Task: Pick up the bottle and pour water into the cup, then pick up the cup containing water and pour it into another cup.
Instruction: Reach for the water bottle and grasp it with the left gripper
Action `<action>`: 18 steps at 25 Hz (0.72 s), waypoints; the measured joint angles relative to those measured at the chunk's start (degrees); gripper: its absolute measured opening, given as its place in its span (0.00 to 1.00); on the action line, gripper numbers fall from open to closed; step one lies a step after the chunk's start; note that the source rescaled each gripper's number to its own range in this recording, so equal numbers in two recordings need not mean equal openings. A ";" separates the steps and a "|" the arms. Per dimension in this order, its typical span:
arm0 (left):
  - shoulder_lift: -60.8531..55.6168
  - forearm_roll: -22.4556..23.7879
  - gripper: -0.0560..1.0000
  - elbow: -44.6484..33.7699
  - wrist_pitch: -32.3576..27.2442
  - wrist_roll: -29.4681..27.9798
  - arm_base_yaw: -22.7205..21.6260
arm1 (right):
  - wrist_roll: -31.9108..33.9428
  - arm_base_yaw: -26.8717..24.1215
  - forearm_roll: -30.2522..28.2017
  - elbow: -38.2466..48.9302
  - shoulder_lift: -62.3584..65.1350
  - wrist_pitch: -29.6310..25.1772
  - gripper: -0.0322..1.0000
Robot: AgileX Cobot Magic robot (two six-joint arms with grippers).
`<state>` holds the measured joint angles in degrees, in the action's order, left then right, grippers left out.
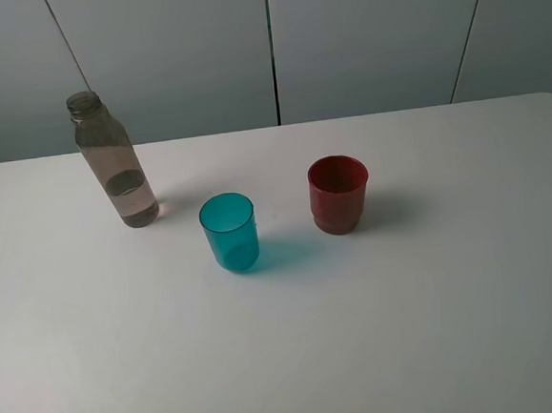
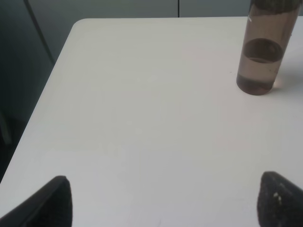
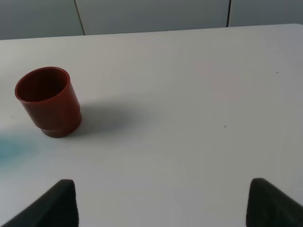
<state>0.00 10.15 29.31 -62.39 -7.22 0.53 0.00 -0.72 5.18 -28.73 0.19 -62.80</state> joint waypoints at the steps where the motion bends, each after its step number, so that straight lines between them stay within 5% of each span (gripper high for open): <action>1: 0.00 0.00 1.00 0.00 0.00 0.00 0.00 | -0.36 0.00 0.00 0.00 0.00 0.00 1.00; 18: 0.00 0.00 1.00 0.00 0.00 0.00 0.00 | 0.00 0.00 0.00 0.00 0.00 0.00 1.00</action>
<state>0.00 10.15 29.31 -62.39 -7.22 0.53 0.00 -0.72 5.18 -28.73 0.19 -62.80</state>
